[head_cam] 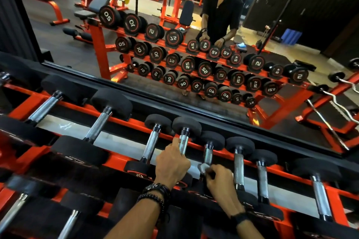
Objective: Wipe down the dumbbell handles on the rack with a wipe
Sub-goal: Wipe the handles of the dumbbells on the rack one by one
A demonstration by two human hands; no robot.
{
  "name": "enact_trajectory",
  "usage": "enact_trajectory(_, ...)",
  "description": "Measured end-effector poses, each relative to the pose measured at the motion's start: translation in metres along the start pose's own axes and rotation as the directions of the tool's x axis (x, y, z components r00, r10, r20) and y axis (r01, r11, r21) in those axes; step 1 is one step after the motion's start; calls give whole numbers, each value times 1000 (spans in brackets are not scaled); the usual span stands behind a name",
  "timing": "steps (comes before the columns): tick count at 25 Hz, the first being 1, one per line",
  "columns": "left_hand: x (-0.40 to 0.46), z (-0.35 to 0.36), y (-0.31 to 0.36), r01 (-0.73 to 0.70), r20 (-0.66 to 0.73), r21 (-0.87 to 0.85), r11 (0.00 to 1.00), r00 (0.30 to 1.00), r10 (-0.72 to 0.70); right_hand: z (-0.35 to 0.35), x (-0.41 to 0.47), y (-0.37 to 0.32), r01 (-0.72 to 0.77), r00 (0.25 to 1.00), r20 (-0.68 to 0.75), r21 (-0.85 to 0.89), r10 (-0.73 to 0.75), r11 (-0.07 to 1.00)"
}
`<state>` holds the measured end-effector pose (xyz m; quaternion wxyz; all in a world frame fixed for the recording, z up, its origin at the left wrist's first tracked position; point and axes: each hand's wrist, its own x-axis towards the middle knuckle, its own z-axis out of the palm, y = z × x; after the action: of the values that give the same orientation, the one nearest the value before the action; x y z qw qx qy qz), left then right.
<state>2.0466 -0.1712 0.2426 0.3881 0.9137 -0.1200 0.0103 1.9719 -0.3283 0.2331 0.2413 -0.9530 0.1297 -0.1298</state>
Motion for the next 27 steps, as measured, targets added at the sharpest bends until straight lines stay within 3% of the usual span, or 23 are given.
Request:
enact_trajectory(3, -1, 1, -1, 3, 12, -10, 1000, 1000, -3, 2, 20, -4, -78, 990, -106, 107, 90, 991)
enact_trajectory(6, -1, 1, 1, 7, 21, -11, 1000, 1000, -6, 10, 50, -5, -230, 916, -250, 316, 314, 921)
enact_trajectory(10, 0, 0, 0, 7, 14, -12, 1000, 1000, -7, 20, 70, 5, -480, 753, -30, 659, 658, 579)
enact_trajectory(11, 0, 0, 0, 9, 17, -15, 1000, 1000, -8, 22, 69, 5, -488, 743, -26, 664, 669, 567)
enact_trajectory(15, 1, 0, 2, 7, 12, -28, 1000, 1000, -7, 19, 58, -13, -393, 810, -158, 567, 564, 724)
enact_trajectory(16, 1, 0, 2, 5, 13, -24, 1000, 1000, -5, 21, 62, -8, -401, 805, -148, 578, 574, 711)
enact_trajectory(19, -1, 1, -1, 7, 9, -12, 1000, 1000, -7, 19, 74, 15, -506, 752, 90, 713, 653, 485)
enact_trajectory(22, 0, 1, -1, -6, -5, -21, 1000, 1000, 6, 19, 70, 26, -520, 748, 260, 801, 610, 296)
enact_trajectory(27, -1, 0, 0, -8, 11, -17, 1000, 1000, 8, 20, 78, 18, -651, 704, 581, 758, 408, 42)
